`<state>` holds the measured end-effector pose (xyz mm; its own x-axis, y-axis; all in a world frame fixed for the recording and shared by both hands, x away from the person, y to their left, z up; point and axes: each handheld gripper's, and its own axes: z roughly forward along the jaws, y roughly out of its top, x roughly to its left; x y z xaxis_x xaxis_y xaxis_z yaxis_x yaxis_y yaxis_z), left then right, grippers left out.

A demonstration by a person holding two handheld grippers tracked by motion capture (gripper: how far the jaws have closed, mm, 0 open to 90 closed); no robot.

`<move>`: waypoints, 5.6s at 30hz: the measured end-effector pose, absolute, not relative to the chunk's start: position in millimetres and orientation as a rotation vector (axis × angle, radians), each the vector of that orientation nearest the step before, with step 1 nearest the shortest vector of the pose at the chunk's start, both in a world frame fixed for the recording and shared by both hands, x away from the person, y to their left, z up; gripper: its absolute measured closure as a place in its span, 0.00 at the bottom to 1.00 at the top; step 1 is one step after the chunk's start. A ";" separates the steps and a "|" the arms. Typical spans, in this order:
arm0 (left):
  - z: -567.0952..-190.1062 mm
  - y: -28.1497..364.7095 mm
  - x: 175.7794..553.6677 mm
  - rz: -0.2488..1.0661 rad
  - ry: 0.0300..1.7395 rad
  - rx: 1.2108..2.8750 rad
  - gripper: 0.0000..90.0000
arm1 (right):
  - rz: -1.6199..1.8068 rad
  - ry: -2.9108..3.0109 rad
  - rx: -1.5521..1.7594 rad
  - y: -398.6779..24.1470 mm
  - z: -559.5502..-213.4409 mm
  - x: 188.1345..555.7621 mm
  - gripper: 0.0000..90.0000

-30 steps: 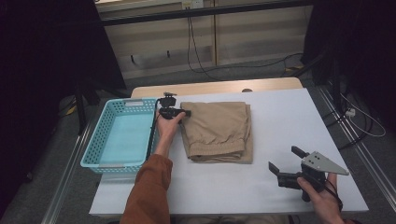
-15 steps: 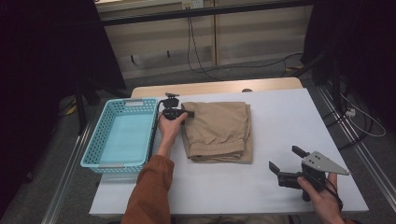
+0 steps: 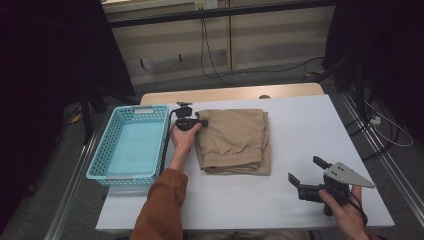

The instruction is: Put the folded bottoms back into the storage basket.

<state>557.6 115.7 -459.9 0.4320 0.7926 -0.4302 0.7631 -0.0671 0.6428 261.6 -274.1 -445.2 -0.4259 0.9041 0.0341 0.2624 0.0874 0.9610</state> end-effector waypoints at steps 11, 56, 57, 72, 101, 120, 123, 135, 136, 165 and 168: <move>-433.9 116.5 549.7 0.073 1.259 1.763 0.92 | 1.368 1.760 1.157 -273.9 -445.0 261.5 0.02; -363.5 111.8 523.4 0.195 1.081 1.711 0.93 | 1.371 1.752 1.155 -274.2 -444.2 261.4 0.01; -362.0 112.0 523.2 0.202 1.078 1.709 0.93 | 1.371 1.752 1.155 -274.2 -444.2 261.4 0.01; -334.0 115.0 512.5 0.251 1.002 1.702 0.93 | 1.371 1.754 1.154 -274.2 -444.4 262.2 0.02; -280.9 126.1 491.4 0.322 0.880 1.674 0.93 | 1.379 1.748 1.167 -275.0 -444.7 263.2 0.01; -256.5 142.1 478.3 0.368 0.830 1.646 0.94 | 1.376 1.748 1.164 -274.4 -444.9 264.0 0.01; -252.8 144.1 476.5 0.371 0.825 1.640 0.94 | 1.377 1.747 1.164 -274.2 -444.8 263.9 0.02; -241.1 153.0 471.0 0.389 0.808 1.633 0.94 | 1.380 1.747 1.164 -274.2 -444.8 263.8 0.02; -239.9 154.3 469.8 0.386 0.805 1.632 0.94 | 1.379 1.747 1.165 -274.3 -444.8 263.9 0.02; -218.0 172.1 447.2 0.416 0.772 1.619 0.94 | 1.378 1.749 1.155 -273.4 -444.3 263.3 0.02; -212.7 176.5 443.4 0.424 0.765 1.614 0.94 | 1.376 1.748 1.156 -273.5 -444.3 263.5 0.01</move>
